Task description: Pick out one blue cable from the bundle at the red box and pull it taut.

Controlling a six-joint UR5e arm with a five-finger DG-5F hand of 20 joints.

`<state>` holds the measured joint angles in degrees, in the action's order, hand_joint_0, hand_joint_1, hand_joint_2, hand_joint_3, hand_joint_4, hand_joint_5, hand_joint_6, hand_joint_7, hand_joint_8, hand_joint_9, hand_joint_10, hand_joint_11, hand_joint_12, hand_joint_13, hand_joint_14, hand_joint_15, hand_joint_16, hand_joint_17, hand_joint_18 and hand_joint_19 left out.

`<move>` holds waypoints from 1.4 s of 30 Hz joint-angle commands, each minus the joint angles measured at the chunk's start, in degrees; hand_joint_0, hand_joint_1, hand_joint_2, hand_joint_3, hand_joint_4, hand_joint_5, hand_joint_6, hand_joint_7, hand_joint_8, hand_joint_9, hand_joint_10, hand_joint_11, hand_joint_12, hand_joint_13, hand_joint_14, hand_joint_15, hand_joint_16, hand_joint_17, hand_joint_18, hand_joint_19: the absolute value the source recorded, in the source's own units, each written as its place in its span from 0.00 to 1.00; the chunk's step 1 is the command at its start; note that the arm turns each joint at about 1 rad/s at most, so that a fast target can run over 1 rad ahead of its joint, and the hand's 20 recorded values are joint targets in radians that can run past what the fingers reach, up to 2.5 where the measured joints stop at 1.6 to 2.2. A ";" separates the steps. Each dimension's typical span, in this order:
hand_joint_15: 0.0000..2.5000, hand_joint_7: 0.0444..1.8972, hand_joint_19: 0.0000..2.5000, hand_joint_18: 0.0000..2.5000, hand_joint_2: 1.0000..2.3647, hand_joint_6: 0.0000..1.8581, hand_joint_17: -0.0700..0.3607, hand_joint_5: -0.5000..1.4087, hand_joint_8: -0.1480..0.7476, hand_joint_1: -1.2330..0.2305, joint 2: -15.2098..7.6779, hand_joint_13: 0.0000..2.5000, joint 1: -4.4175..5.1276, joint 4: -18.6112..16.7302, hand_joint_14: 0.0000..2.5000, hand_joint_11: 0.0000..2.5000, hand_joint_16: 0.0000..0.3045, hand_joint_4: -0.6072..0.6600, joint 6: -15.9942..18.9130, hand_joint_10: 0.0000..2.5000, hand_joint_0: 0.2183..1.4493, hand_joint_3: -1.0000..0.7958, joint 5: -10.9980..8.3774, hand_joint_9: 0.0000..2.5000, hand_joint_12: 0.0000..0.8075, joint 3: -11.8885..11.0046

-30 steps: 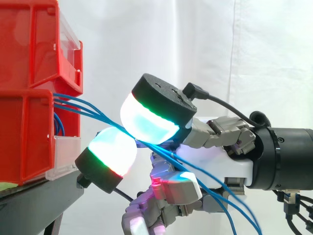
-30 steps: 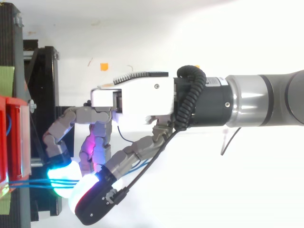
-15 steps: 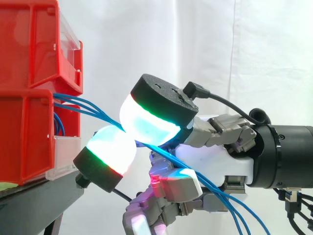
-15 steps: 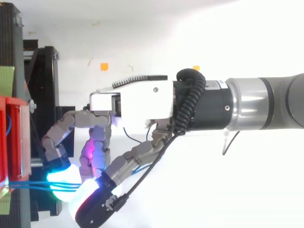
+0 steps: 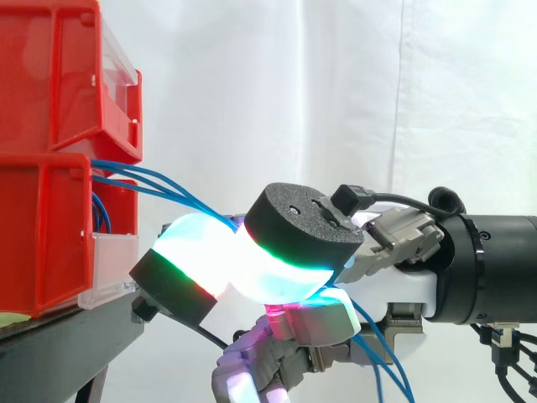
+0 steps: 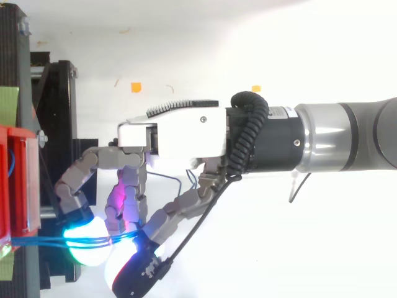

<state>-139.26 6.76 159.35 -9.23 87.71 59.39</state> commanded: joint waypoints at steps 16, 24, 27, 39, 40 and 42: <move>0.23 0.53 0.33 0.39 0.00 0.45 0.50 0.22 0.54 0.32 -0.05 0.45 0.01 0.09 0.01 0.31 0.21 0.52 0.00 0.01 0.24 0.28 0.00 0.63 0.56 0.02; 0.23 0.54 0.33 0.40 0.00 0.44 0.50 0.22 0.54 0.37 -0.05 0.46 0.01 0.09 0.01 0.31 0.21 0.53 0.00 0.01 0.24 0.28 0.00 0.63 0.57 -0.07; 0.23 0.54 0.33 0.40 0.00 0.44 0.51 0.22 0.54 0.36 0.04 0.46 0.01 0.09 0.01 0.31 0.22 0.53 0.00 0.01 0.23 0.28 0.00 0.63 0.57 -0.07; 0.23 0.53 0.33 0.40 0.00 0.43 0.51 0.22 0.55 0.43 -0.05 0.46 0.01 0.17 0.01 0.30 0.22 0.54 0.00 0.01 0.24 0.28 0.00 0.62 0.57 -0.07; 0.23 0.53 0.33 0.40 0.00 0.43 0.51 0.22 0.54 0.43 -0.05 0.46 0.01 0.17 0.01 0.30 0.22 0.54 0.00 0.01 0.24 0.28 0.00 0.62 0.58 -0.07; 0.23 0.54 0.34 0.40 0.00 0.43 0.51 0.22 0.54 0.45 -0.05 0.46 0.01 0.17 0.01 0.30 0.22 0.53 0.00 0.01 0.24 0.28 0.00 0.62 0.58 -0.07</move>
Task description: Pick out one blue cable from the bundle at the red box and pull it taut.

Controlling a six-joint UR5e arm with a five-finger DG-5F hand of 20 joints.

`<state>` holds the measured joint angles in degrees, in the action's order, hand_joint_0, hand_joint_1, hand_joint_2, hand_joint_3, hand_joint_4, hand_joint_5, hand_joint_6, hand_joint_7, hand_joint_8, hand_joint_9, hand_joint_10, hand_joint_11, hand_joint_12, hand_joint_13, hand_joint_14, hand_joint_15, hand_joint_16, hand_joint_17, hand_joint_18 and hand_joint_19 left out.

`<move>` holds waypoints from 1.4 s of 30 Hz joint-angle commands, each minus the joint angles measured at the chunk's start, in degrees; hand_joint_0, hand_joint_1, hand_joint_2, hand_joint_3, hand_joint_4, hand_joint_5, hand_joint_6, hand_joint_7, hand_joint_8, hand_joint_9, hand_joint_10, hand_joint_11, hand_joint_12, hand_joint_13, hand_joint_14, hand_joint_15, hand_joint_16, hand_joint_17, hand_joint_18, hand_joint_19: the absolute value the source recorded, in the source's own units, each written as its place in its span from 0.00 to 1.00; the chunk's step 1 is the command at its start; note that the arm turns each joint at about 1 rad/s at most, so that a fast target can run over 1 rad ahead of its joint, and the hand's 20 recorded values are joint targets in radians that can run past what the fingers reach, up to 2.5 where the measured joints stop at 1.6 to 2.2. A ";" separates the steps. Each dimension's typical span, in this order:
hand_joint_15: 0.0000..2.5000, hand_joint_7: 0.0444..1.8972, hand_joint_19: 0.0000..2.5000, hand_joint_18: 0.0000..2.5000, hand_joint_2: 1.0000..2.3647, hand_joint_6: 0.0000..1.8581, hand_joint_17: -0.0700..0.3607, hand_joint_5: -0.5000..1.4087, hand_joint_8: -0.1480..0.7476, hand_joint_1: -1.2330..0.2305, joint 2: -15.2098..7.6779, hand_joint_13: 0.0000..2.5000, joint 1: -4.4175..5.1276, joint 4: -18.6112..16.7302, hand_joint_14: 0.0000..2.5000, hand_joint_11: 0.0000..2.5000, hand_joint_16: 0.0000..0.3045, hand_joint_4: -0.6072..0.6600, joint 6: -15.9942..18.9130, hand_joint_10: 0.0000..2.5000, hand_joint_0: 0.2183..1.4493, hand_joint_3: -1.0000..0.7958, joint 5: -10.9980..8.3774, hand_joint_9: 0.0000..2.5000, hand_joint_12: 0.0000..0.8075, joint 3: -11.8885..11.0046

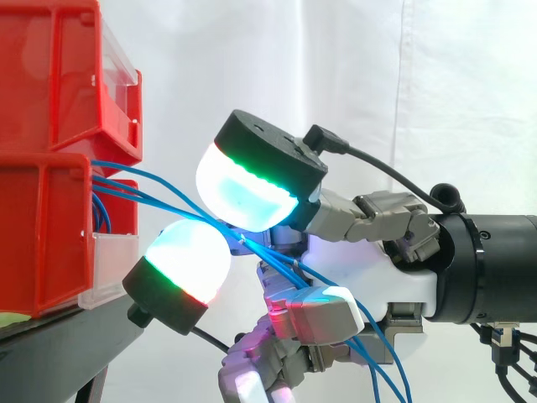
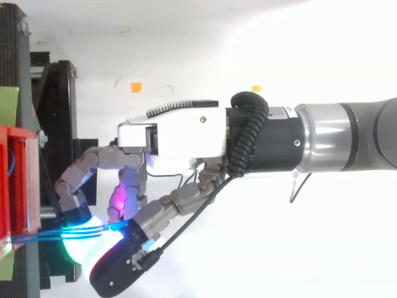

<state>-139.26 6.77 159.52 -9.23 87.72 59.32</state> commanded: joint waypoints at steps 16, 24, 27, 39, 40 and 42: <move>0.24 0.55 0.36 0.38 0.01 0.42 0.49 0.22 0.53 0.46 0.04 0.44 0.00 0.01 0.01 0.30 0.20 0.53 0.00 0.01 0.32 0.39 0.00 0.61 0.57 -0.09; 0.24 0.57 0.35 0.37 0.01 0.43 0.49 0.21 0.55 0.37 -0.04 0.44 0.00 0.01 0.01 0.31 0.21 0.54 0.00 0.01 0.30 0.44 0.00 0.60 0.57 -0.09; 0.24 0.56 0.35 0.37 0.01 0.44 0.50 0.21 0.54 0.36 -0.04 0.44 -0.18 0.01 0.01 0.31 0.21 0.54 -0.09 0.01 0.29 0.37 0.00 0.60 0.57 0.00; 0.24 0.54 0.36 0.38 0.00 0.44 0.50 0.21 0.54 0.64 0.31 0.44 -0.79 1.41 0.01 0.30 0.21 0.54 -1.41 0.01 0.30 0.28 0.35 0.60 0.57 0.00; 0.24 0.54 0.36 0.38 0.00 0.44 0.50 0.21 0.54 0.63 0.31 0.44 -1.05 2.20 0.01 0.30 0.21 0.53 -1.49 0.01 0.30 0.28 0.26 0.60 0.57 0.00; 0.24 0.54 0.36 0.38 0.00 0.44 0.50 0.21 0.54 0.60 0.31 0.44 -1.14 2.47 0.01 0.30 0.21 0.54 -1.49 0.01 0.32 0.30 0.18 0.60 0.58 0.00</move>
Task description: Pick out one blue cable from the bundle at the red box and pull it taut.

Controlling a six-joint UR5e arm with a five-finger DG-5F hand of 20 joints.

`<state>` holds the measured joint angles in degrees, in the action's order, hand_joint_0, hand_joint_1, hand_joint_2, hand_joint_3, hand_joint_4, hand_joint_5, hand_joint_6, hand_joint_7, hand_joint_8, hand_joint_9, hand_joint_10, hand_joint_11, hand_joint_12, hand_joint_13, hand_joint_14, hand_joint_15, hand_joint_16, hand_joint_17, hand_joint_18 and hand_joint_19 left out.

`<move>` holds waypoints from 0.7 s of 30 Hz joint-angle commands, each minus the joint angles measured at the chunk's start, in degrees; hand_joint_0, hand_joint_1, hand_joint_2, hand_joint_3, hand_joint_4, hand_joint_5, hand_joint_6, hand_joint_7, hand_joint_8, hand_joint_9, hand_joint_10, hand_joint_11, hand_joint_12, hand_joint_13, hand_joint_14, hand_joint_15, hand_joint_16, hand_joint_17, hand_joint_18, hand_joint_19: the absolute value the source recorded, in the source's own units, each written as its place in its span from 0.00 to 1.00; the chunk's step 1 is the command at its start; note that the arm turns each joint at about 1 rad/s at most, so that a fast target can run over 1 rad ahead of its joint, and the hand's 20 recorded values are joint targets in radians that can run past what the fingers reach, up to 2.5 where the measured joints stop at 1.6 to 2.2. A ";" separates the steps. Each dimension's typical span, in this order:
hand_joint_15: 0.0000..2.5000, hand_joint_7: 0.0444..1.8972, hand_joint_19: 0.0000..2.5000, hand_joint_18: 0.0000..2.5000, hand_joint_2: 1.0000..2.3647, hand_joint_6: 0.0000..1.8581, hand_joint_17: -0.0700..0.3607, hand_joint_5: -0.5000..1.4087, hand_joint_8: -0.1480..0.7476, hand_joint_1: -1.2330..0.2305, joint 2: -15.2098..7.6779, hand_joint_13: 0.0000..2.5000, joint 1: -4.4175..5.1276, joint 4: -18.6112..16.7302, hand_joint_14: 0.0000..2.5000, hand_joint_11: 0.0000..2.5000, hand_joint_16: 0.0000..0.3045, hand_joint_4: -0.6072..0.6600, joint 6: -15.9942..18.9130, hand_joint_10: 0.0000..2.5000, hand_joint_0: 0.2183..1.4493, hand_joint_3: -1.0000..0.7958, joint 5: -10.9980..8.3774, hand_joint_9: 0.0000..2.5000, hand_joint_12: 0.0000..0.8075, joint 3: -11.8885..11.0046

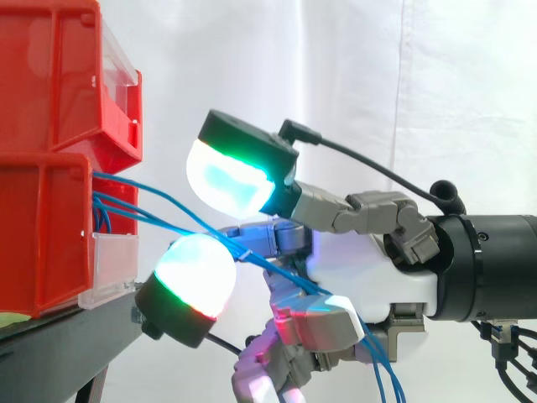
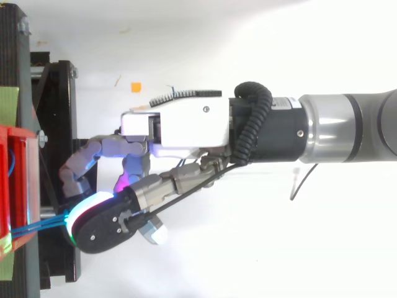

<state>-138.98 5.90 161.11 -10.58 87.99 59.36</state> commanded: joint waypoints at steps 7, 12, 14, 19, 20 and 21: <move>0.24 0.55 0.36 0.38 0.01 0.43 0.50 0.21 0.55 0.49 0.02 0.44 -0.54 1.93 0.01 0.30 0.21 0.55 -0.32 0.01 0.32 0.38 -1.42 0.60 0.58 0.76; 0.24 0.55 0.36 0.38 0.01 0.43 0.50 0.21 0.56 0.46 0.02 0.44 -0.46 1.67 0.01 0.30 0.21 0.55 -0.41 0.01 0.32 0.39 -3.88 0.59 0.58 2.52; 0.24 0.55 0.36 0.38 0.01 0.43 0.50 0.21 0.56 0.45 0.02 0.44 -0.46 1.67 0.01 0.30 0.21 0.55 -0.41 0.01 0.32 0.39 -4.40 0.59 0.58 2.52; 0.24 0.56 0.36 0.38 0.01 0.44 0.50 0.20 0.56 0.42 0.02 0.44 -0.46 1.84 0.01 0.30 0.21 0.56 -0.41 0.01 0.31 0.39 -4.23 0.59 0.58 2.43; 0.24 0.57 0.35 0.38 0.01 0.44 0.50 0.20 0.56 0.41 0.02 0.44 -0.54 1.84 0.01 0.30 0.21 0.56 -0.41 0.01 0.31 0.40 -4.23 0.59 0.59 2.43; 0.24 0.56 0.35 0.38 0.01 0.44 0.50 0.20 0.55 0.41 0.02 0.44 -0.54 1.84 0.01 0.30 0.21 0.56 -0.41 0.01 0.32 0.39 -4.23 0.59 0.58 2.43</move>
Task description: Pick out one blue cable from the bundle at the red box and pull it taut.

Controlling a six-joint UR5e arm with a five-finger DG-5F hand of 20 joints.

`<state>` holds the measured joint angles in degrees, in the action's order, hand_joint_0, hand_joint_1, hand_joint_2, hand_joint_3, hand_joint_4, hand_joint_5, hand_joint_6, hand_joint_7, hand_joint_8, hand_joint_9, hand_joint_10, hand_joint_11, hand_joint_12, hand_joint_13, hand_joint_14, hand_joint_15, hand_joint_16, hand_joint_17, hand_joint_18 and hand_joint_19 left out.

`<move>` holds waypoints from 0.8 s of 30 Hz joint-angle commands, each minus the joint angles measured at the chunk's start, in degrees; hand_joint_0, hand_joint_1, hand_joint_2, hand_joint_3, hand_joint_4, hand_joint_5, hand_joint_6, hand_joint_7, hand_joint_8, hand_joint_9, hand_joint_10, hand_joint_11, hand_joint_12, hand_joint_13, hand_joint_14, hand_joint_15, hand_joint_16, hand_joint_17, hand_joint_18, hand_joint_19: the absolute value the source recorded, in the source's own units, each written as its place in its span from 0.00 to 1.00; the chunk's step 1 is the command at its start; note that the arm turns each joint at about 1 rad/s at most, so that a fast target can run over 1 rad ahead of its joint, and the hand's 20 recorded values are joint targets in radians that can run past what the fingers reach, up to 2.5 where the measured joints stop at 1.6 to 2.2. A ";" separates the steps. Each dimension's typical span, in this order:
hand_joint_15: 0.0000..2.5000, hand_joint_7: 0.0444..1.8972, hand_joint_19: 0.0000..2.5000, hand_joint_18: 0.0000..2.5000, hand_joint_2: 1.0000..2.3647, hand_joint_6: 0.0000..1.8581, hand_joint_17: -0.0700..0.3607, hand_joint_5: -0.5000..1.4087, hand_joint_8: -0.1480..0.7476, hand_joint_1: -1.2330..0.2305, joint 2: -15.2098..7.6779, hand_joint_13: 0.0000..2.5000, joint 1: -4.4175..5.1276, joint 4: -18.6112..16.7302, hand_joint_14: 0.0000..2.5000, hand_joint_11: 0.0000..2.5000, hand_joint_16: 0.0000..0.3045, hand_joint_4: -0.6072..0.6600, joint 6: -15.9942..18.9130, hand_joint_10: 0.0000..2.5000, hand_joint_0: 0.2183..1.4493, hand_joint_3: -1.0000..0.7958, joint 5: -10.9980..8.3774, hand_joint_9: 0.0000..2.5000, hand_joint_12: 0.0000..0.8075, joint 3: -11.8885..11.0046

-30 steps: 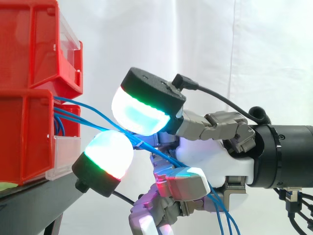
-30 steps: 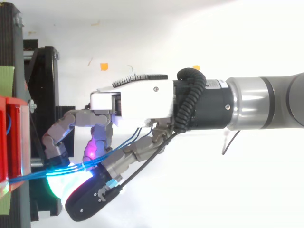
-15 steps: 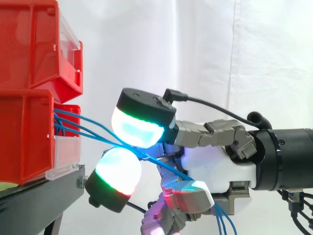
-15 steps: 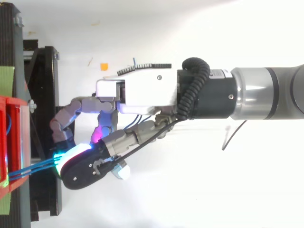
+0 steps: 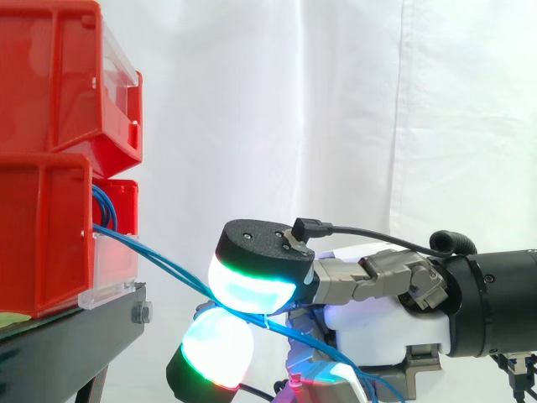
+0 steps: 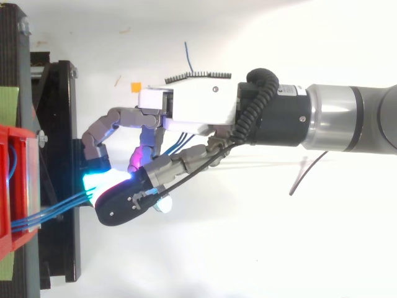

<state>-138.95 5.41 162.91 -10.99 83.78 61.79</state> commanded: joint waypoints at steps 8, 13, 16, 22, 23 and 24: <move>0.24 0.55 0.35 0.38 0.00 0.44 0.51 0.20 0.56 0.45 0.61 0.44 -0.23 0.13 0.01 0.30 0.22 0.56 0.00 0.01 0.29 0.30 -0.11 0.59 0.59 0.00; 0.24 0.55 0.35 0.38 0.00 0.44 0.51 0.20 0.56 0.48 2.46 0.44 -0.49 2.06 0.01 0.30 0.22 0.55 -1.06 0.01 0.29 0.30 -0.20 0.59 0.59 0.00; 0.24 0.55 0.35 0.38 0.00 0.44 0.51 0.20 0.56 0.48 3.51 0.44 -0.49 4.00 0.01 0.30 0.22 0.55 -2.02 0.01 0.29 0.30 -0.20 0.59 0.58 0.00; 0.24 0.55 0.35 0.39 0.00 0.44 0.51 0.20 0.56 0.48 4.39 0.45 -0.49 6.11 0.01 0.30 0.22 0.55 -2.73 0.01 0.30 0.30 -0.46 0.59 0.58 0.00; 0.24 0.55 0.35 0.38 0.00 0.44 0.51 0.20 0.55 0.48 4.39 0.45 -0.49 6.11 0.01 0.30 0.22 0.55 -2.73 0.01 0.30 0.30 -0.46 0.59 0.58 0.00; 0.24 0.55 0.35 0.38 0.00 0.45 0.50 0.20 0.56 0.48 4.39 0.45 -0.49 6.11 0.01 0.30 0.21 0.55 -2.73 0.01 0.30 0.30 -0.46 0.59 0.58 0.00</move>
<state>-134.74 4.93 168.59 -13.60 83.35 61.81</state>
